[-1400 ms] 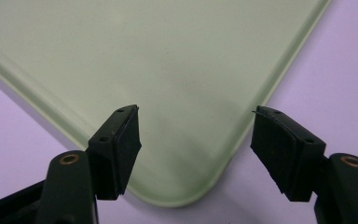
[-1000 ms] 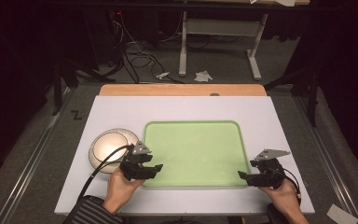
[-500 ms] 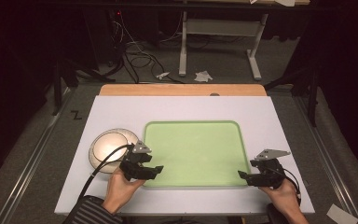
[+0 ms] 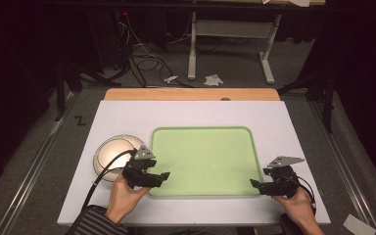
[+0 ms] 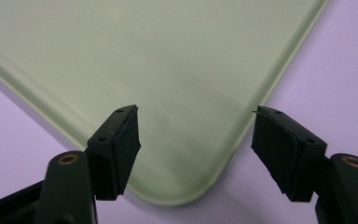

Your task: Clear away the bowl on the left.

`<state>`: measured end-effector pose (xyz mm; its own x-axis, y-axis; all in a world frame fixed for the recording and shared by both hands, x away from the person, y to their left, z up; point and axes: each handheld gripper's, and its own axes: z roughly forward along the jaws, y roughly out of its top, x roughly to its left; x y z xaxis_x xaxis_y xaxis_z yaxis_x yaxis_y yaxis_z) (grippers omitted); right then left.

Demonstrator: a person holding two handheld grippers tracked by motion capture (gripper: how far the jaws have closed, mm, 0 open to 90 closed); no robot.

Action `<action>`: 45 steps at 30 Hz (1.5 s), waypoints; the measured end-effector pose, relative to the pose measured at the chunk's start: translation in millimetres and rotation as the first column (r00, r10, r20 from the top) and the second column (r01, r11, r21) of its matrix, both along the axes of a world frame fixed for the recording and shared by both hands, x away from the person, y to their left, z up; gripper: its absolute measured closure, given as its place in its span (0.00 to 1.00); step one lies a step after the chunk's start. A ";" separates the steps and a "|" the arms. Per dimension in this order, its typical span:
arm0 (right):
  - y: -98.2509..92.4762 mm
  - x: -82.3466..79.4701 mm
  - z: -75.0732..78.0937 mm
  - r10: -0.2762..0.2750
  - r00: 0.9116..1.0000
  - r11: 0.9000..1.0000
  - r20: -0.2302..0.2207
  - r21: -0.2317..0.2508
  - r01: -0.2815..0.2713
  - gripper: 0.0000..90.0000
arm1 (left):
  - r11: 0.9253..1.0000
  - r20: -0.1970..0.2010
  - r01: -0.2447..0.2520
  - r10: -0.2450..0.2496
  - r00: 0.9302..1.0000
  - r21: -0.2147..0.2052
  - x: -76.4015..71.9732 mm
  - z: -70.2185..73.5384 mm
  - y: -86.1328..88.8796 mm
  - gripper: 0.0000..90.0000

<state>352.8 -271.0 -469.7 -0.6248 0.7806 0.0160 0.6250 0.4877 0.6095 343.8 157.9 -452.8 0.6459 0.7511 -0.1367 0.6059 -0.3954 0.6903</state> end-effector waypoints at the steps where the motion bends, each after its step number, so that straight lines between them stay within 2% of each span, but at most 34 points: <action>1: 0.0 -0.2 0.3 0.006 1.000 1.000 -0.002 -0.005 -0.006 0.37 | 1.000 0.003 -0.005 0.005 1.000 -0.003 -0.6 0.6 0.3 0.36; 12: 1.1 -0.6 -0.2 0.005 1.000 1.000 0.004 -0.008 -0.005 0.37 | 0.999 0.039 -0.050 0.049 0.998 0.017 3.2 6.2 13.7 0.36; 18: -0.6 0.0 -0.3 0.002 1.000 1.000 -0.007 0.000 -0.002 0.37 | 0.998 0.045 -0.061 0.061 0.997 0.008 4.5 7.3 16.4 0.37; 20: -0.8 0.1 -0.4 0.005 1.000 1.000 -0.008 0.001 -0.005 0.38 | 0.998 0.044 -0.058 0.058 0.997 0.006 5.3 7.6 17.7 0.40; 26: 0.8 0.1 -0.5 0.008 1.000 1.000 -0.005 -0.006 -0.008 0.38 | 0.997 0.048 -0.073 0.073 0.996 -0.005 4.3 9.5 22.4 0.39; 33: 0.7 0.9 -1.1 0.006 1.000 1.000 -0.008 -0.002 -0.006 0.38 | 0.996 0.040 -0.093 0.093 0.995 -0.014 7.5 9.8 28.1 0.37; 36: 0.1 1.0 -1.2 0.007 1.000 1.000 -0.008 0.003 -0.007 0.38 | 0.991 0.020 -0.128 0.129 0.991 -0.031 10.6 11.1 34.5 0.36; 45: 0.7 0.9 -0.9 0.009 1.000 1.000 -0.008 0.001 -0.009 0.38 | 0.988 0.010 -0.152 0.153 0.988 -0.023 12.8 11.0 41.6 0.34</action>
<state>353.7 -270.3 -470.6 -0.6316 0.7750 0.0222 0.6256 0.4925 0.6050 356.7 199.5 -441.9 0.5256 0.8378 -0.1478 0.6499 -0.2833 0.7052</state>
